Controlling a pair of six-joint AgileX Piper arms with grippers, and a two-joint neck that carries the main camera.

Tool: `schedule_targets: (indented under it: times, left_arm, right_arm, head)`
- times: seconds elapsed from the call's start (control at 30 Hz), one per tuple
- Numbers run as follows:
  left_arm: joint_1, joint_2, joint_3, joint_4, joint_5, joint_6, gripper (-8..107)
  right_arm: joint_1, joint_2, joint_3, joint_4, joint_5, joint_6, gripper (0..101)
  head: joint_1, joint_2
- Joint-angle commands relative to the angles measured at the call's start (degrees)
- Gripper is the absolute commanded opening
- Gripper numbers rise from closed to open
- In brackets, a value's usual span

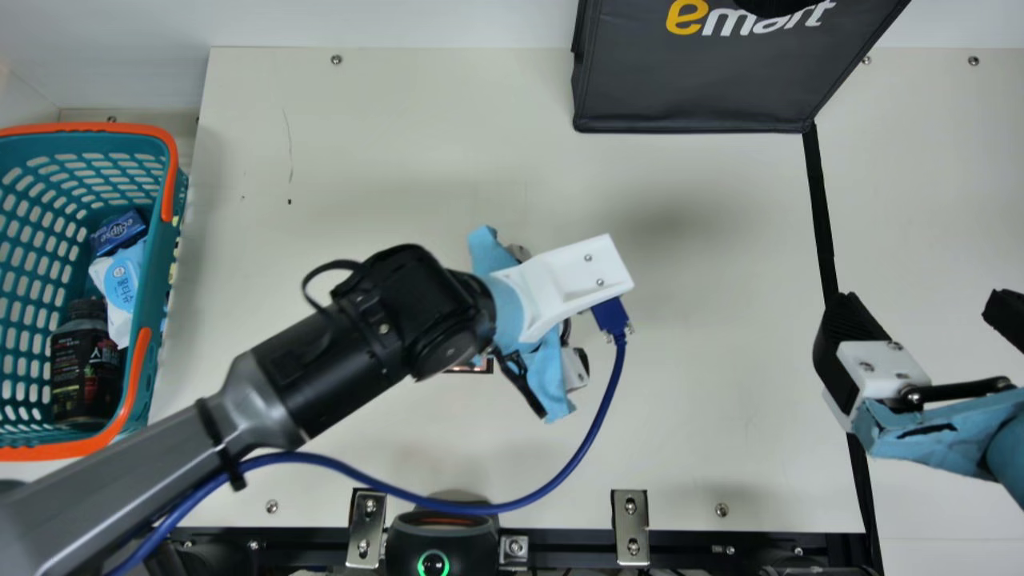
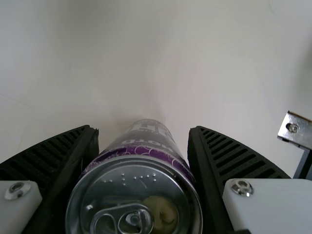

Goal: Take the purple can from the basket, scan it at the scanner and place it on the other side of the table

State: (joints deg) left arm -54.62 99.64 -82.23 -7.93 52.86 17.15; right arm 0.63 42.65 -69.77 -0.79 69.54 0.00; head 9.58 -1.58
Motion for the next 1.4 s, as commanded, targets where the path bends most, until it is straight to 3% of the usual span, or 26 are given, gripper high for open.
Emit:
schedule_targets:
  times: [0.0, 0.1, 0.47, 1.07, 1.37]
  left_arm:
    - [0.18, 1.8, -1.99, -0.13, 0.37, -0.12, -8]
    - [0.41, 3.61, -3.94, -0.35, 0.91, -0.33, -8]
    - [1.2, 7.25, -7.36, -1.08, 2.1, -1.13, 29]
    - [1.56, 7.97, -6.78, -2.2, 1.53, -2.25, 89]
    - [1.49, 3.73, -1.47, -2.87, 3.35, -2.03, 90]
  right_arm:
    - [0.0, 0.0, 0.0, 0.0, 0.0, 0.0, 95]
    - [0.0, 0.0, 0.0, 0.0, 0.0, 0.0, 95]
    - [0.0, 0.0, 0.0, 0.0, -0.05, 0.0, 95]
    - [0.0, 0.0, 0.0, 0.0, -0.05, 0.0, 95]
    - [0.0, 0.0, 0.0, 0.0, 0.01, 0.0, 95]
  head:
    - [-1.66, 0.0]
    - [-1.66, 0.0]
    - [-1.66, 0.0]
    - [-1.66, 0.0]
    - [-1.66, 0.0]
